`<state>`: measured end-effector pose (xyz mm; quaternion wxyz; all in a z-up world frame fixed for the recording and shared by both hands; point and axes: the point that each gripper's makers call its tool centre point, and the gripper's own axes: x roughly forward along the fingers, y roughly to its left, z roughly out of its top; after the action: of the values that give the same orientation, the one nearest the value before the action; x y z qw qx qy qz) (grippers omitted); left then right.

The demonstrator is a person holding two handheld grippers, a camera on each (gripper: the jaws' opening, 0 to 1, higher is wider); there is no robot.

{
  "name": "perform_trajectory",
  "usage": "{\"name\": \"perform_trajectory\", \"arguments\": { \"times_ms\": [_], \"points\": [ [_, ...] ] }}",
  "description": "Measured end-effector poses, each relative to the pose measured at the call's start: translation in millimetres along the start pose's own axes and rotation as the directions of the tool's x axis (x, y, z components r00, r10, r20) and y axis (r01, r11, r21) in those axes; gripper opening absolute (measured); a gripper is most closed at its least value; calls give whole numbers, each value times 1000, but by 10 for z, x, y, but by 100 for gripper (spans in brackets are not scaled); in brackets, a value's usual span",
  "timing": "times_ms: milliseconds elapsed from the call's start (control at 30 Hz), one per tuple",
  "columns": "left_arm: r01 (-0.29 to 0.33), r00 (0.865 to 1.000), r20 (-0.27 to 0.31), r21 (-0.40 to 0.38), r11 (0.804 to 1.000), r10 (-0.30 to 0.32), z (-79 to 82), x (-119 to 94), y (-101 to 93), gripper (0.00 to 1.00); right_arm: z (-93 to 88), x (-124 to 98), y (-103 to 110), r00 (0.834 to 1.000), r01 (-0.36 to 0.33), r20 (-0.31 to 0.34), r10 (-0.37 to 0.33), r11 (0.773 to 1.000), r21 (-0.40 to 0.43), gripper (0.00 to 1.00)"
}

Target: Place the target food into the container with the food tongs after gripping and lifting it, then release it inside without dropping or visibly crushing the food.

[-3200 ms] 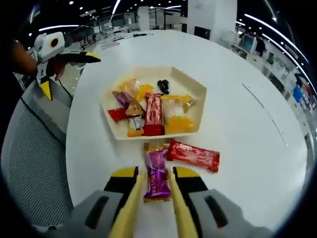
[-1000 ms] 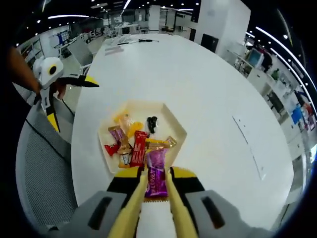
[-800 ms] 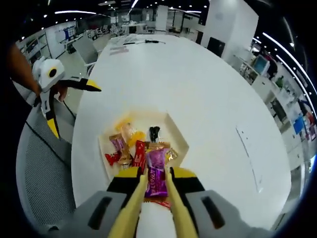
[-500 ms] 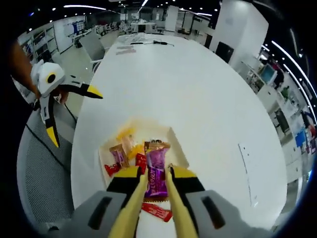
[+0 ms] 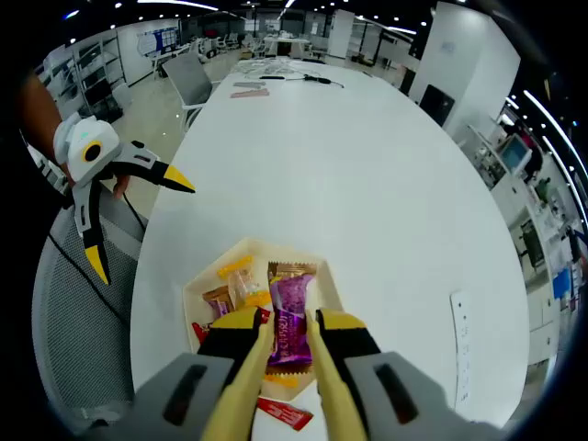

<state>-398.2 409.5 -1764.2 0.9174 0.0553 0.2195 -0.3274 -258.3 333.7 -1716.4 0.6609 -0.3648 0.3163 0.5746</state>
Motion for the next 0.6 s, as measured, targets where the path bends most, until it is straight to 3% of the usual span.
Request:
{"name": "perform_trajectory", "arguments": {
  "times_ms": [333, 600],
  "points": [
    [-10, 1000, 2, -19, 1000, 10, -1, -4, 29, 100, 64, 80, -7, 1000, -12, -4, 12, 999, -37, 24],
    [-14, 1000, 5, -18, 1000, 14, 2, -4, 37, 100, 65, 57, -92, 999, 10, 40, -8, 999, -47, 28]
  ]
}}
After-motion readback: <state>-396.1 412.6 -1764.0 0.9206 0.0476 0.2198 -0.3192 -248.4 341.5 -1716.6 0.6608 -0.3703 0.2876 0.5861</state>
